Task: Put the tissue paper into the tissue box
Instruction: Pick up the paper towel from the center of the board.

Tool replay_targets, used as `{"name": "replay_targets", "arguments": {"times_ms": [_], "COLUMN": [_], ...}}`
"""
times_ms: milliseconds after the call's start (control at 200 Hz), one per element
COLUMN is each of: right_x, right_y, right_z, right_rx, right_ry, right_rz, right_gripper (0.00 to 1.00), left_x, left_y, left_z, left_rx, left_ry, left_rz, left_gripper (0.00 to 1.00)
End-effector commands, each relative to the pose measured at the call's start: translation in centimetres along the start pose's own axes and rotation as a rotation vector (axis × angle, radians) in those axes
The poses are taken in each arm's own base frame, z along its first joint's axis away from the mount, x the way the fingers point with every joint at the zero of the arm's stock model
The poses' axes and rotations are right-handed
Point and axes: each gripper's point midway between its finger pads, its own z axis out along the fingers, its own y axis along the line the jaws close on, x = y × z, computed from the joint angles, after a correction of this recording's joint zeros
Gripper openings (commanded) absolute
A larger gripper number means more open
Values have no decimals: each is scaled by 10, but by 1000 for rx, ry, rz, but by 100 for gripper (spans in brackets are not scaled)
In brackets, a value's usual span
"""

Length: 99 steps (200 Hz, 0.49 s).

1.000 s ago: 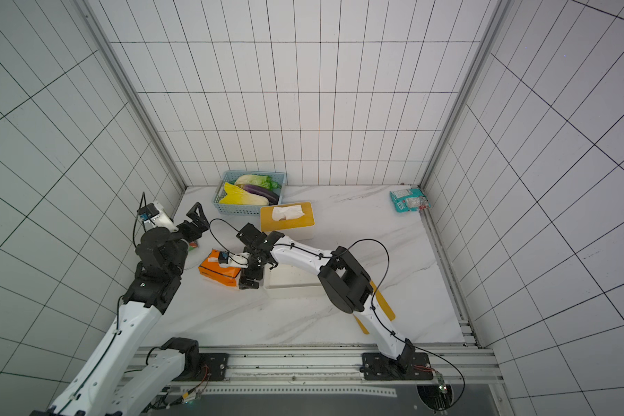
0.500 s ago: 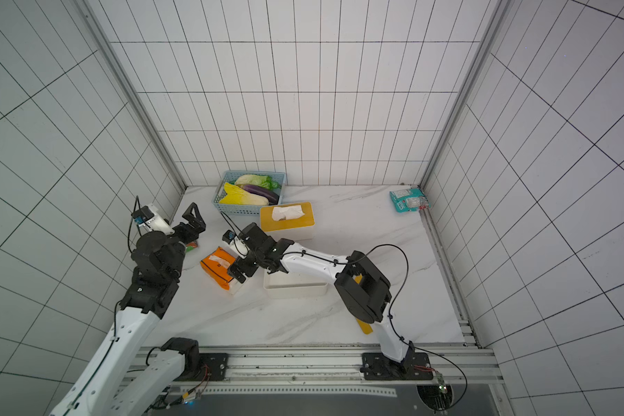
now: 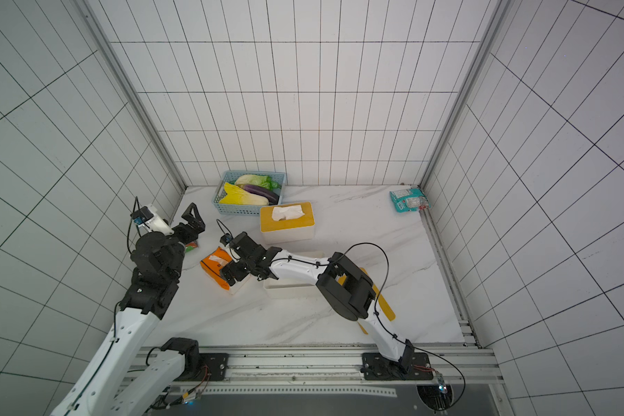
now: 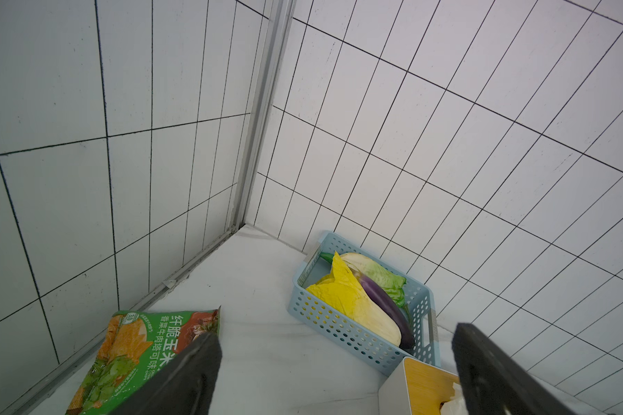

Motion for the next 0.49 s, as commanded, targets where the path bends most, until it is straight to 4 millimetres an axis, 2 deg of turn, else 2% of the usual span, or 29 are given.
{"name": "replay_targets", "arguments": {"times_ms": [0, 240, 490], "right_x": [3, 16, 10], "right_y": [1, 16, 31], "right_z": [9, 20, 20], "right_rx": [27, -7, -41], "right_ry": [20, 49, 34], "right_rz": [-14, -30, -34], "right_gripper": [99, 99, 99], "left_x": [-2, 0, 1], "left_y": [0, -2, -3], "left_z": [0, 1, 2], "left_rx": [10, 19, 25], "left_ry": [-13, -6, 2], "left_rz": [6, 6, 6], "left_gripper": [98, 99, 98]}}
